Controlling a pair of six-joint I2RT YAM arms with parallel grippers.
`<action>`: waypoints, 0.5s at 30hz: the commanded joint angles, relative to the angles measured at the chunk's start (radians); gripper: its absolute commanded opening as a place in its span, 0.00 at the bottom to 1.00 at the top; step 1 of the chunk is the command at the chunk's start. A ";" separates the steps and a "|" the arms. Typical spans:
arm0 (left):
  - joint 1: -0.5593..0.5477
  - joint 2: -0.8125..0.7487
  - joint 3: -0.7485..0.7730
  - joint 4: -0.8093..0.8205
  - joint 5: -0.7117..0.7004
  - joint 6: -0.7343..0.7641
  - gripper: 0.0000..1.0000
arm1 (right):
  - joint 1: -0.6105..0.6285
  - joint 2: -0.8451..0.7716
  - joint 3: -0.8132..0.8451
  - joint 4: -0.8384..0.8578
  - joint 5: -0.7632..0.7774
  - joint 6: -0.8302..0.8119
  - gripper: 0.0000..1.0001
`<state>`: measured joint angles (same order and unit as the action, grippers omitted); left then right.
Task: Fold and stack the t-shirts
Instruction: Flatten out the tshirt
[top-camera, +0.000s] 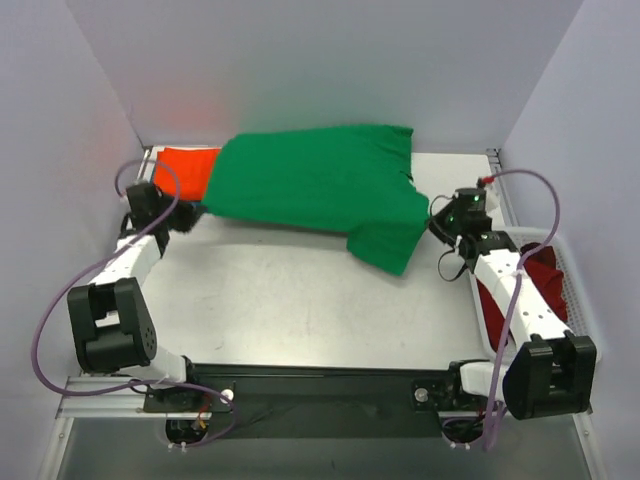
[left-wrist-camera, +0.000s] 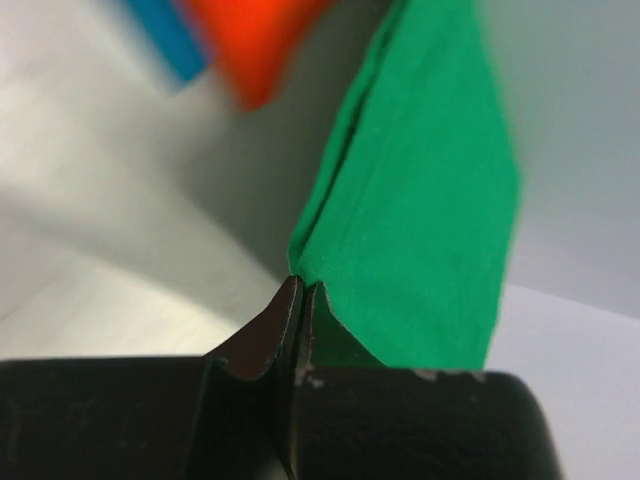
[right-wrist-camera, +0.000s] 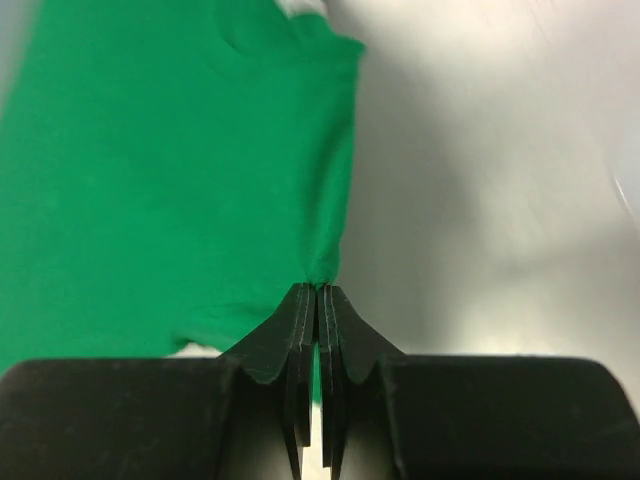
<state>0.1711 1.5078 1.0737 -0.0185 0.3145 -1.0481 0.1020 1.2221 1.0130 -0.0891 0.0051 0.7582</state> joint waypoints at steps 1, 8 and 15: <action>0.001 -0.046 -0.205 0.092 -0.092 0.002 0.00 | -0.024 -0.026 -0.149 0.009 -0.047 0.061 0.00; -0.002 -0.017 -0.445 0.143 -0.123 0.049 0.00 | -0.033 0.028 -0.326 -0.032 -0.092 0.050 0.00; -0.015 -0.199 -0.598 0.020 -0.209 0.077 0.00 | -0.042 -0.084 -0.468 -0.135 -0.056 0.020 0.00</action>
<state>0.1669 1.4078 0.5156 0.0082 0.1688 -1.0016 0.0723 1.2133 0.5835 -0.1478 -0.0753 0.7910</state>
